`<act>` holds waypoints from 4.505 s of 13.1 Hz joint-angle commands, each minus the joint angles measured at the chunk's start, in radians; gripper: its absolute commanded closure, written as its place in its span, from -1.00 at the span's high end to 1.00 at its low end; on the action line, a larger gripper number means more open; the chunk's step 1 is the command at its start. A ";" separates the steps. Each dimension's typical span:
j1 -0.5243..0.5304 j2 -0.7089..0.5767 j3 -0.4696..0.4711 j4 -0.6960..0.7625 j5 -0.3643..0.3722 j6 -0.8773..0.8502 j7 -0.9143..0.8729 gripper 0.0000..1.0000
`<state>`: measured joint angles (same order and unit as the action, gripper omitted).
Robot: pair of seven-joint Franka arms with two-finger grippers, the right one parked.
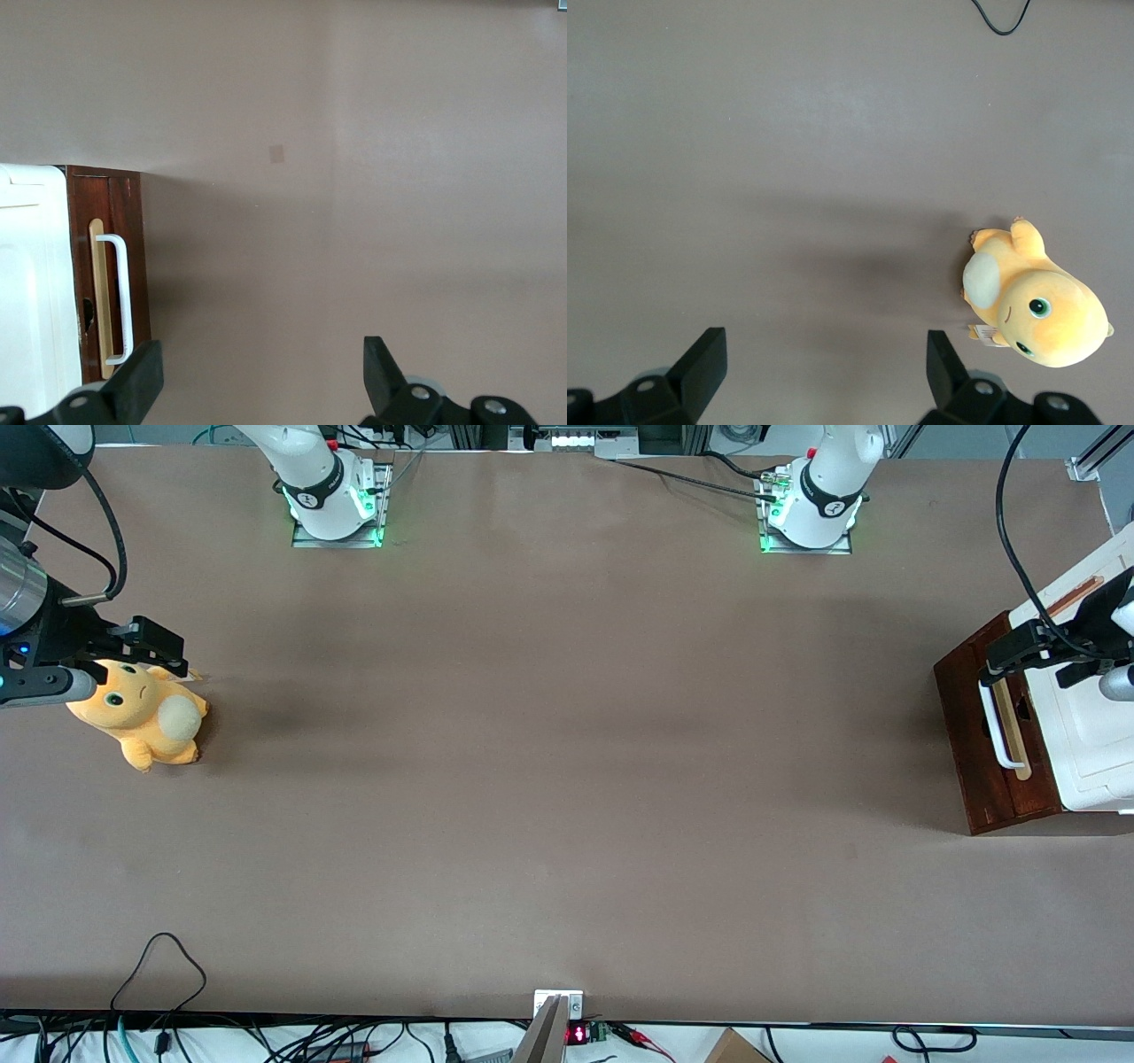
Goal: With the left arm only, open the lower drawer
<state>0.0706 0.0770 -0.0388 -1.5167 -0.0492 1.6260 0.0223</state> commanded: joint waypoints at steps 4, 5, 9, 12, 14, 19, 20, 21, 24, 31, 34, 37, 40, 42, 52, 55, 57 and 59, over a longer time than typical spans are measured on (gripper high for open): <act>-0.011 0.009 -0.006 0.010 0.124 -0.044 -0.008 1.00; -0.015 0.010 -0.018 0.010 0.188 -0.046 -0.007 1.00; -0.017 0.021 -0.035 0.006 0.262 -0.074 -0.008 1.00; -0.017 0.043 -0.038 -0.002 0.302 -0.075 -0.010 1.00; -0.038 0.069 -0.039 -0.002 0.304 -0.077 -0.057 1.00; -0.092 0.138 -0.049 -0.033 0.477 -0.123 -0.134 1.00; -0.087 0.139 -0.049 -0.043 0.486 -0.121 -0.134 1.00; -0.084 0.139 -0.049 -0.057 0.491 -0.117 -0.133 1.00; -0.092 0.165 -0.052 -0.140 0.576 -0.113 -0.171 1.00; -0.164 0.316 -0.053 -0.264 0.888 -0.120 -0.361 1.00; -0.195 0.340 -0.053 -0.344 1.072 -0.126 -0.441 1.00; -0.198 0.348 -0.053 -0.379 1.144 -0.129 -0.536 1.00; -0.219 0.397 -0.053 -0.401 1.226 -0.182 -0.619 1.00; -0.232 0.429 -0.053 -0.401 1.235 -0.204 -0.657 1.00; -0.221 0.507 -0.053 -0.424 1.235 -0.219 -0.686 1.00; -0.219 0.514 -0.053 -0.442 1.237 -0.228 -0.700 1.00; -0.200 0.521 -0.053 -0.442 1.256 -0.229 -0.699 1.00; -0.184 0.529 -0.053 -0.442 1.273 -0.229 -0.696 1.00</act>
<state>-0.1360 0.6022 -0.0891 -1.9512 1.1858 1.4079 -0.6646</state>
